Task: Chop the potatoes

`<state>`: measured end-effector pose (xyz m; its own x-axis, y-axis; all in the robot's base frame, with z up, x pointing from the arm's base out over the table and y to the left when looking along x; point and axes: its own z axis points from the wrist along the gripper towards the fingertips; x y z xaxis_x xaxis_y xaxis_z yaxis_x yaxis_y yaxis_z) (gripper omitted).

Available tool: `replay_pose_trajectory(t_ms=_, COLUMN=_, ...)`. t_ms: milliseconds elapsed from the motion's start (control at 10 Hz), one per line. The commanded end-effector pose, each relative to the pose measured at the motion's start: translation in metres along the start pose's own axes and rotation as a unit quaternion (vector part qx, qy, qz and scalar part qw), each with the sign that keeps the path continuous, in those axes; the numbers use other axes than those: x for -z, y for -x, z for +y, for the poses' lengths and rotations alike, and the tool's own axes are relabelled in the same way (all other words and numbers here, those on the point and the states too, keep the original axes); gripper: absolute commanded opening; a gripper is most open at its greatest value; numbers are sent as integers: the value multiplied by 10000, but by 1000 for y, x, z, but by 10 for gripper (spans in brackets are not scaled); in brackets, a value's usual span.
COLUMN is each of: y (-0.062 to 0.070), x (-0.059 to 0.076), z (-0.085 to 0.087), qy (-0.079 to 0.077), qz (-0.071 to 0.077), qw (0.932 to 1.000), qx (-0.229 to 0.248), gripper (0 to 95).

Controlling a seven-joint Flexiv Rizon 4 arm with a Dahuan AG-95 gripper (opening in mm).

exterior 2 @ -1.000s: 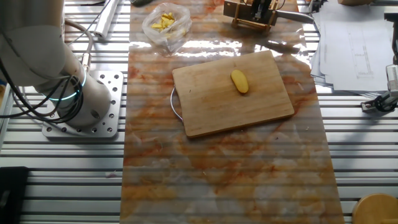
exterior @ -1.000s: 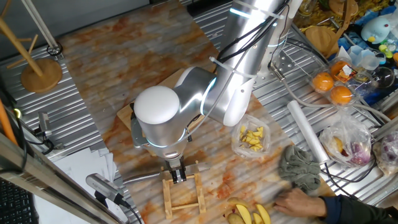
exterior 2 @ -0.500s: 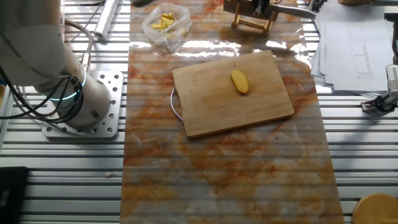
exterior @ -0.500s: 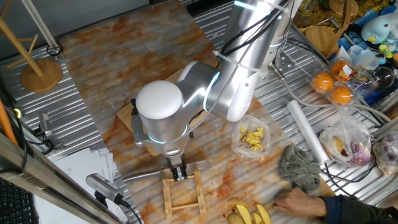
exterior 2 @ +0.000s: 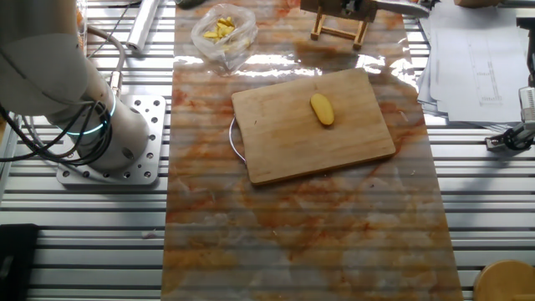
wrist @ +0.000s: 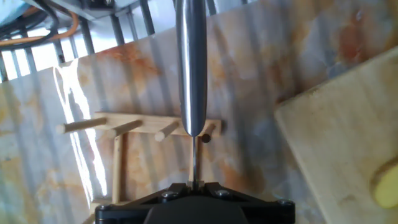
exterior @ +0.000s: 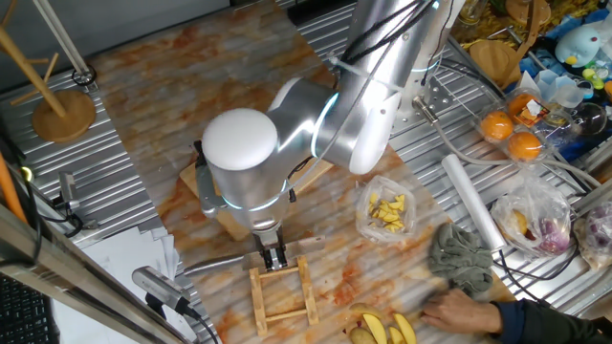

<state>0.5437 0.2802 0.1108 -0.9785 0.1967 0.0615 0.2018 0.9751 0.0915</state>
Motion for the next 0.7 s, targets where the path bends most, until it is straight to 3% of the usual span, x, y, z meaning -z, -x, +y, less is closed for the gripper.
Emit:
replay_pose_trajectory(t_ms=100, y=5, x=21, z=-7, qy=7, qz=33, qw=9999, qx=97, gripper=0)
replay_pose_trajectory(t_ms=500, y=12, x=55, z=-31, qy=-66, qz=228, qw=9991, qx=340, gripper=0)
replay_pose_trajectory(t_ms=700, y=12, x=59, z=-55, qy=-256, qz=235, qw=9975, qx=616, gripper=0)
